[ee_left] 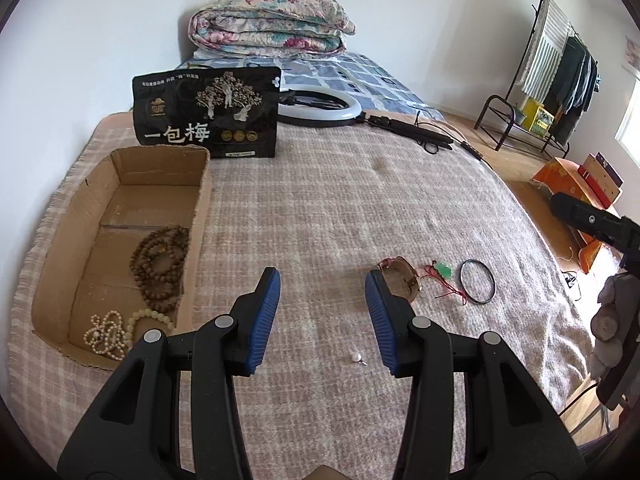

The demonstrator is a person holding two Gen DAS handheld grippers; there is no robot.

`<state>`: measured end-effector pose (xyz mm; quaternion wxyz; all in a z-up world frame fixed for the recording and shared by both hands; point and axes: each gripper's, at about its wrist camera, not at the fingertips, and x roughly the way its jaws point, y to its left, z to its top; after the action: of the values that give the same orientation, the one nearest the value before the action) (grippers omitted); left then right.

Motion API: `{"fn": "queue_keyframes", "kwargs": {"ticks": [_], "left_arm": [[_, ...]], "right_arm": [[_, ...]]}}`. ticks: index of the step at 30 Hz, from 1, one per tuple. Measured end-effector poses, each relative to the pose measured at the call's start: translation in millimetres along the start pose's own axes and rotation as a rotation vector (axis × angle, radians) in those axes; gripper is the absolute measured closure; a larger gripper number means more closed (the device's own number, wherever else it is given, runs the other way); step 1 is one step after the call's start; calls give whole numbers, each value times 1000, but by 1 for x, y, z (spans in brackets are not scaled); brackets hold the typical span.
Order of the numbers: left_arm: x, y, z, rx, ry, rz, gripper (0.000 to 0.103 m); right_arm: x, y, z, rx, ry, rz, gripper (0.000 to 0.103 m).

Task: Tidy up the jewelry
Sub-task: 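Move left tool to the brown-strap watch while right tool approaches the dark bangle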

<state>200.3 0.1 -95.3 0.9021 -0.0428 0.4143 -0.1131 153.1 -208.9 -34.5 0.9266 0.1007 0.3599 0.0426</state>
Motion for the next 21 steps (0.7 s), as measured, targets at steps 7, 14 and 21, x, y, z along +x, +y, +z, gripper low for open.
{"fn": "queue_keyframes", "kwargs": {"ticks": [7,14,21], "left_arm": [[30,-12,0,-20,59,-23,58],[59,-25,-1,-13,109,-30,58],[87,-34,-4,-9,151,-29,58]], "right_arm": [[30,-45,-17,66,111,-59,7],[68,-75,-36,89,223,-101,9],[87,-89,-54,75,294,-118,18]]}}
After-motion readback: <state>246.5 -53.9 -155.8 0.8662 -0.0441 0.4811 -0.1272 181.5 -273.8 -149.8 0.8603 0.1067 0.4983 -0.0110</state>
